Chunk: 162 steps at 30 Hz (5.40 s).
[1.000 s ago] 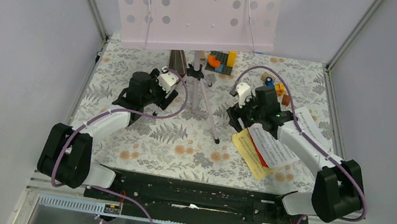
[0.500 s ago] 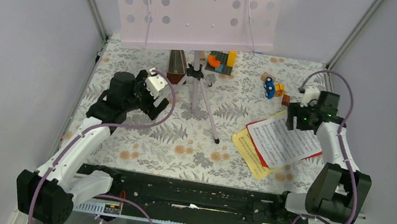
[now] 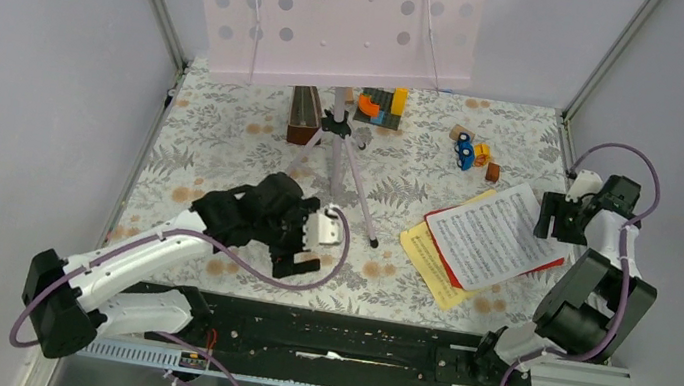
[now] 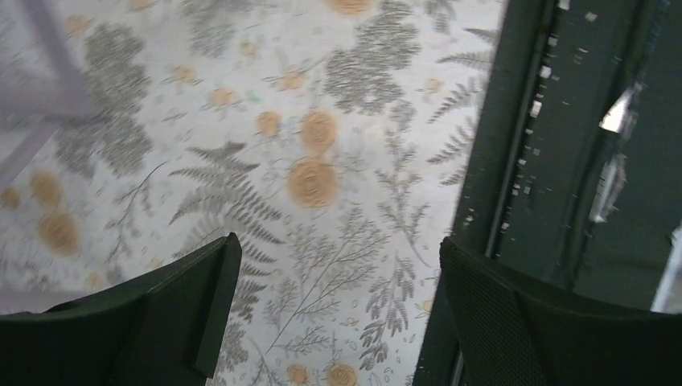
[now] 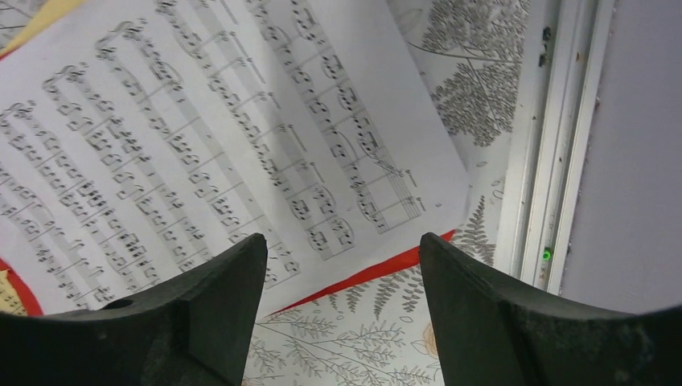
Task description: Set up the instrument practice props
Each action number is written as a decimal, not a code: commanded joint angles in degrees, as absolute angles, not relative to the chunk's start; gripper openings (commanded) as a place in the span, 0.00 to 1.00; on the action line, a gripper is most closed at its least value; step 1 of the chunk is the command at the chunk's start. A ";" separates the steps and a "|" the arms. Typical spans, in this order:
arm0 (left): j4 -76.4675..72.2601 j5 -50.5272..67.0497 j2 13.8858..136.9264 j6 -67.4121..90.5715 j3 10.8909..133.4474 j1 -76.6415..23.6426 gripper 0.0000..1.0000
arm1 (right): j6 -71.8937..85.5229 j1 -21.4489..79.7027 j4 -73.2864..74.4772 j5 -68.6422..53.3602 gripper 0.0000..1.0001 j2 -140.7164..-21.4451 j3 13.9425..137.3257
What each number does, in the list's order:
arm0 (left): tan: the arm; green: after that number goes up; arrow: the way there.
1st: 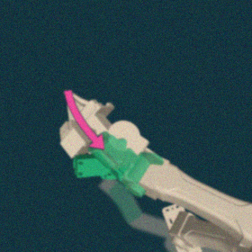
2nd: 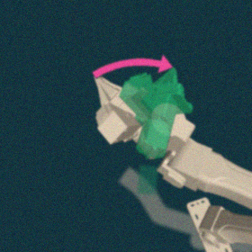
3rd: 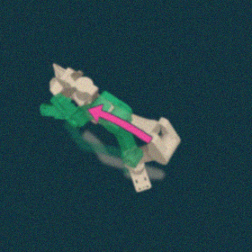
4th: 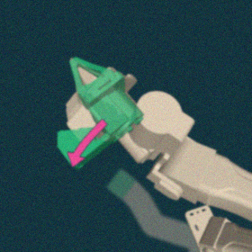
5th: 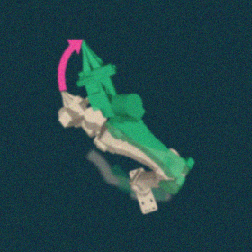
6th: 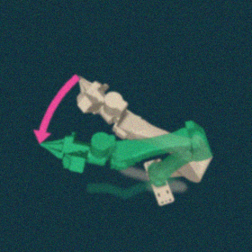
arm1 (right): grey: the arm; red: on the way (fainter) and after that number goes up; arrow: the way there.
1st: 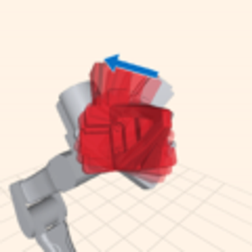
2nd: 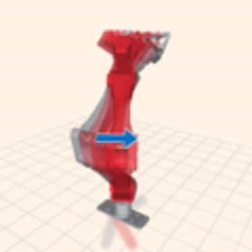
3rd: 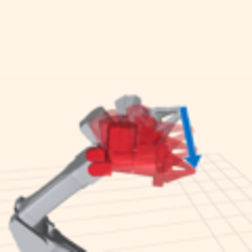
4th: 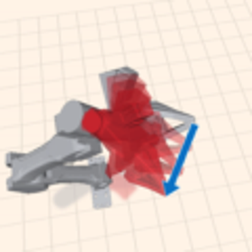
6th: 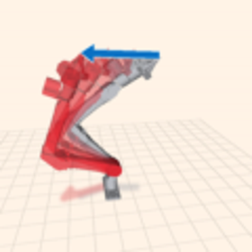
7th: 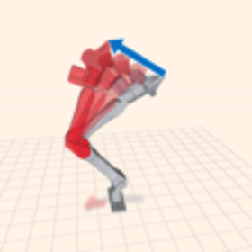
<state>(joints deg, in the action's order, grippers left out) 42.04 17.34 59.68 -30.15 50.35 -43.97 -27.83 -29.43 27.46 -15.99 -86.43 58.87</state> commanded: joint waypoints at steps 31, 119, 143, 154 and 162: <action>16.36 15.11 113.60 -14.25 87.29 -65.57 0.94 | -45.04 -36.82 28.15 -19.36 0.74 -105.55 66.79; 11.84 11.43 131.54 -6.97 96.04 -62.34 0.93 | -59.32 -36.76 48.69 -29.32 0.16 -105.53 68.55; 11.32 10.13 130.22 -7.86 95.27 -62.36 0.93 | -60.96 -36.75 47.11 -25.96 0.11 -102.46 67.16; 13.06 10.98 126.17 -9.71 96.77 -61.97 0.99 | -63.82 -36.74 53.35 -28.93 0.03 -96.58 74.70; 15.82 14.30 117.90 -13.69 96.94 -61.54 0.99 | -78.32 -36.79 63.36 -35.27 0.01 -90.99 77.51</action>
